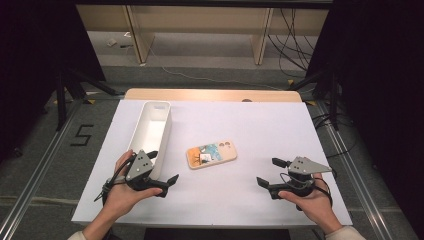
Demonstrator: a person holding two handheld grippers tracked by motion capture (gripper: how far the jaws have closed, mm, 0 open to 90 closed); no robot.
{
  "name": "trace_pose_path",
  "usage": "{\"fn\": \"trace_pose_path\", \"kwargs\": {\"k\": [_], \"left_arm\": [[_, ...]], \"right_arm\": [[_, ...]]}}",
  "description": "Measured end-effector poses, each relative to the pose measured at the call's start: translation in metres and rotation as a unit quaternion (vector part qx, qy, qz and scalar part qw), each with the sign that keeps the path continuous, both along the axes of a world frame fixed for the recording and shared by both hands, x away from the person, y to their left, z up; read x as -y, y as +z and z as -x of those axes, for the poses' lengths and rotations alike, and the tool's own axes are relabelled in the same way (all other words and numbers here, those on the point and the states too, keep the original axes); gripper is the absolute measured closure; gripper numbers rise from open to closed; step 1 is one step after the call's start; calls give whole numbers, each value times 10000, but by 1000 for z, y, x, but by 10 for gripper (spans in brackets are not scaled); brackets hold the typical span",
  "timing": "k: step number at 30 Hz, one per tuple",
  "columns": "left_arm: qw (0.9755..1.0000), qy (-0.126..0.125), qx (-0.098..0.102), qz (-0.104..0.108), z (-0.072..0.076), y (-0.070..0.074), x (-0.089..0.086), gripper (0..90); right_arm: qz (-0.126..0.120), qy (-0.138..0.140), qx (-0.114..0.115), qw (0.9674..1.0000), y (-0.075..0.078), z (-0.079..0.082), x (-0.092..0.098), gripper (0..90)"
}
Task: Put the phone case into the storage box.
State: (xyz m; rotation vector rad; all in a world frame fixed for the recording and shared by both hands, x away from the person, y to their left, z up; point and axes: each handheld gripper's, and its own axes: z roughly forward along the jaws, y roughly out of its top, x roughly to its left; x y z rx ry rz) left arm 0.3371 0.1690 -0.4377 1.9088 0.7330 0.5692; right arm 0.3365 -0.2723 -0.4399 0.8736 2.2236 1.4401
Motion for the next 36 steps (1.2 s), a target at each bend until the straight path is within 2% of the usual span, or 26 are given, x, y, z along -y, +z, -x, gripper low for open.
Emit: {"fn": "trace_pose_path", "kwargs": {"k": [5,9,11,16,21,24,27,31,33,36], "left_arm": [[10000,0,-33,-61,0,0,3,0],[10000,-46,-62,25,1,4,7,0],[9999,-118,-61,39,1,8,10,0],[9993,-322,-212,29,-5,14,28,0],[9980,-588,-220,-56,-19,20,52,0],[9969,-735,-172,-207,-28,22,67,0],[9956,-859,-214,-294,-39,23,79,0],[9948,-932,-238,-350,-57,23,95,0],[9943,-967,-241,-372,-61,23,97,0],[9930,-1025,-270,-527,-74,22,105,0]], "right_arm": [[25,-9,-4,10000,0,0,-1,127],[40,-3,2,10000,0,0,-2,127],[47,-3,3,10000,0,0,-2,127],[22,-28,-4,10000,1,-1,-1,127],[15,-35,21,10000,1,0,-1,128],[12,-34,46,10000,2,0,-1,128],[4,-44,37,10000,2,0,0,128],[2,-59,25,10000,2,0,1,128],[-1,-53,19,10000,2,0,0,128],[-6,-46,8,10000,1,-1,0,128]]}}
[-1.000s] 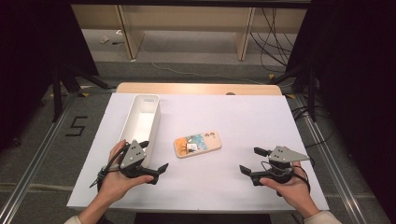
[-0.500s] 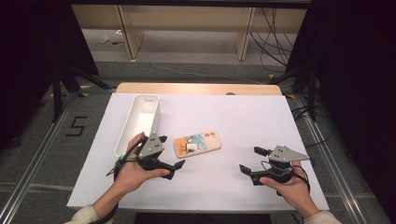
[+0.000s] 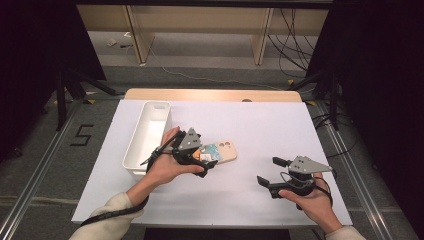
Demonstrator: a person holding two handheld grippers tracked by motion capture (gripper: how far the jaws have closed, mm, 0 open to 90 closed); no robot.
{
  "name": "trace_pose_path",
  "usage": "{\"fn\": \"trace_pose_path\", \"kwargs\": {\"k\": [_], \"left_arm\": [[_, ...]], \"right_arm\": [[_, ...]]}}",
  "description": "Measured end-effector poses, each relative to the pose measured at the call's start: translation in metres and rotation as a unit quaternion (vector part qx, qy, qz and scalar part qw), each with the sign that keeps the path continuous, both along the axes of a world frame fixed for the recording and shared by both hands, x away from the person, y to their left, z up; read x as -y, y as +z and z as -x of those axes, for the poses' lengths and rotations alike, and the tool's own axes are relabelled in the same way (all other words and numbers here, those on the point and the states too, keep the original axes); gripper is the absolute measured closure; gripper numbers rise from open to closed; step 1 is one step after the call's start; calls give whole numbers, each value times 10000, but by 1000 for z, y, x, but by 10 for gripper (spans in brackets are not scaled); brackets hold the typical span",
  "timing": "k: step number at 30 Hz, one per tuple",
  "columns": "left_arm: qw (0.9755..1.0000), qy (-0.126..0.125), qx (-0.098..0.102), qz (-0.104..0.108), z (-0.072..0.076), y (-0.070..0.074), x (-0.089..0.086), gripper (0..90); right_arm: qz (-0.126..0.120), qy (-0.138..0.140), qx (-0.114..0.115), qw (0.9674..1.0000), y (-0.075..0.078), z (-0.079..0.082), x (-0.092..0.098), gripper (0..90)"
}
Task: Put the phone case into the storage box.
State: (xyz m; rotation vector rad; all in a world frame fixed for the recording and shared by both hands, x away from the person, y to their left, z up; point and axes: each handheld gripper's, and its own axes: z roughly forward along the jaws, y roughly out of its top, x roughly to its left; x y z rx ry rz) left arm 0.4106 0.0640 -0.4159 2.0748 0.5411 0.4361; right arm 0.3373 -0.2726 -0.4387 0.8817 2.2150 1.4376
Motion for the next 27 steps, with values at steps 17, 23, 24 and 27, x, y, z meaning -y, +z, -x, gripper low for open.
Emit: {"fn": "trace_pose_path", "kwargs": {"k": [17,23,24,27], "left_arm": [[9982,-324,-259,-444,-45,-19,38,0],[9974,-388,-344,-495,-53,-28,49,0],[9973,-397,-363,-505,-55,-29,51,0],[9970,-414,-403,-522,-59,-32,55,0]], "right_arm": [[2,19,-1,10000,-1,-1,0,128],[-5,16,2,10000,-1,-1,0,128],[-7,14,2,10000,-1,-1,1,128],[-8,11,-1,10000,-1,-1,1,128]]}}
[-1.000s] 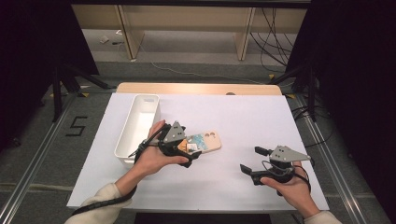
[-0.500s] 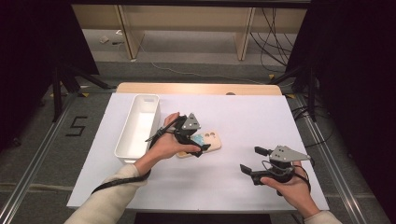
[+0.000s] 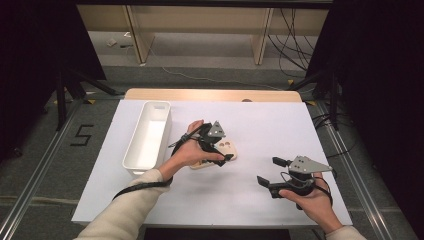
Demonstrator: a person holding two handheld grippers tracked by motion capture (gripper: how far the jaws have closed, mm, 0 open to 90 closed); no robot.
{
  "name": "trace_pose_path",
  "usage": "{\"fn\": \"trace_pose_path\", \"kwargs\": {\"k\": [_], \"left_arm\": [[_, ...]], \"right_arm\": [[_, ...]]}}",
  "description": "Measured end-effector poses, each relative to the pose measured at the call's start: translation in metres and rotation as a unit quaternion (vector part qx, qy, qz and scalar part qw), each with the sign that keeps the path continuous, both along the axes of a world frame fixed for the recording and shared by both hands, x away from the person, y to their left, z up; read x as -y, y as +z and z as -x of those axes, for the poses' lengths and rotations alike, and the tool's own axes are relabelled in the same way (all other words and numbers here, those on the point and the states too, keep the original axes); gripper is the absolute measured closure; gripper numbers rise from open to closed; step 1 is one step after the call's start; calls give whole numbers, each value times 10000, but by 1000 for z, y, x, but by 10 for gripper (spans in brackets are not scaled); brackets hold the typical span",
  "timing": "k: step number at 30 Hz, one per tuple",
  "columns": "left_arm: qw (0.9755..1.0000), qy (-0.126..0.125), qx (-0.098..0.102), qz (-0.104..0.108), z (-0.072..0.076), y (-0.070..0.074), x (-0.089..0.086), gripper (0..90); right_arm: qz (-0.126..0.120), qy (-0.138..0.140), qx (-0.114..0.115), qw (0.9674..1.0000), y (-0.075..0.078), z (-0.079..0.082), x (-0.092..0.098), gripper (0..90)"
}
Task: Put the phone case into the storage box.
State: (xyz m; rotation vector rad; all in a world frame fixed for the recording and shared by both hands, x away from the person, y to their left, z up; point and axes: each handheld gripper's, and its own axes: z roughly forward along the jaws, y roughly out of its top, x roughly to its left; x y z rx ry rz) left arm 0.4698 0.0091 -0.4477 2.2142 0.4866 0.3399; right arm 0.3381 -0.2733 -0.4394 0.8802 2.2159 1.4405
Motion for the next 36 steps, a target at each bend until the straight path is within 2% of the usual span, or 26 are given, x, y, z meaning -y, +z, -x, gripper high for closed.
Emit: {"fn": "trace_pose_path", "kwargs": {"k": [6,14,22,36], "left_arm": [[9999,-55,-54,-112,-8,-6,7,0],[9990,-133,-83,-423,-17,-14,15,0],[9977,-152,-134,-639,-24,-23,21,0],[9958,-185,-165,-876,-31,-33,26,0]], "right_arm": [[-20,3,4,10000,0,0,0,127],[-12,25,-11,10000,-1,0,0,127],[-12,34,-8,10000,-1,0,0,127],[-12,35,-11,10000,-1,0,0,128]]}}
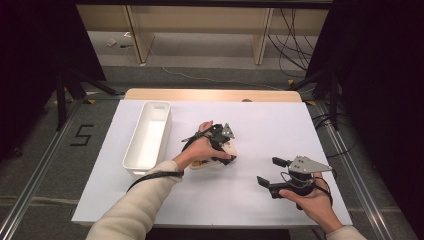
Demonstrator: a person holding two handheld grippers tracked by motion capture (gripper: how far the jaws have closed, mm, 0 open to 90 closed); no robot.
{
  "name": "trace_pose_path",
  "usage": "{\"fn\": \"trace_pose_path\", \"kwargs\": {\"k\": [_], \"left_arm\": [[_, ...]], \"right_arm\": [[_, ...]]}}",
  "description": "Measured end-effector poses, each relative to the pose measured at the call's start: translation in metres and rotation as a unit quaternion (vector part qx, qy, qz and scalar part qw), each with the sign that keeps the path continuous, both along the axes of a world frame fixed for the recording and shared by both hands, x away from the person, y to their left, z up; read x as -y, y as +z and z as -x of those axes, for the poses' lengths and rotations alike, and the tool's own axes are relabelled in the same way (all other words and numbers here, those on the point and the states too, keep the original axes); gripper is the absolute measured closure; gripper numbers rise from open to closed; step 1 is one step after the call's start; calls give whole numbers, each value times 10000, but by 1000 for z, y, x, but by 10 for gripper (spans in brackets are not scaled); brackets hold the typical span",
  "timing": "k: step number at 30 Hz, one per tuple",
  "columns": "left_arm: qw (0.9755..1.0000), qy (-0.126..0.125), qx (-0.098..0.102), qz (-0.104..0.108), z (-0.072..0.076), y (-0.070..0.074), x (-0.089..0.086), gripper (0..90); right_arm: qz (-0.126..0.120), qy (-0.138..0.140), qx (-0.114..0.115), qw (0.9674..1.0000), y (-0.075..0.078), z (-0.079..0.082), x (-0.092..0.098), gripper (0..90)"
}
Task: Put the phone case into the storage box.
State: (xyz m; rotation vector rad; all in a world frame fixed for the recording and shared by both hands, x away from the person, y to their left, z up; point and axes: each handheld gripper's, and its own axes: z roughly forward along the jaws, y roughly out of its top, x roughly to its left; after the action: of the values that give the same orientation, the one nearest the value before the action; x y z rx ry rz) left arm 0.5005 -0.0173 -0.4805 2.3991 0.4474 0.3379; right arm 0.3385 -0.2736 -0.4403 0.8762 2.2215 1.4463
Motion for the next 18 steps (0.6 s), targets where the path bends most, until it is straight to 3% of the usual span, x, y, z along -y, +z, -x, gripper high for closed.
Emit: {"fn": "trace_pose_path", "kwargs": {"k": [18], "left_arm": [[9998,-88,-129,-153,-5,-1,4,0]], "right_arm": [[1,-2,-8,10000,0,0,0,128]]}}
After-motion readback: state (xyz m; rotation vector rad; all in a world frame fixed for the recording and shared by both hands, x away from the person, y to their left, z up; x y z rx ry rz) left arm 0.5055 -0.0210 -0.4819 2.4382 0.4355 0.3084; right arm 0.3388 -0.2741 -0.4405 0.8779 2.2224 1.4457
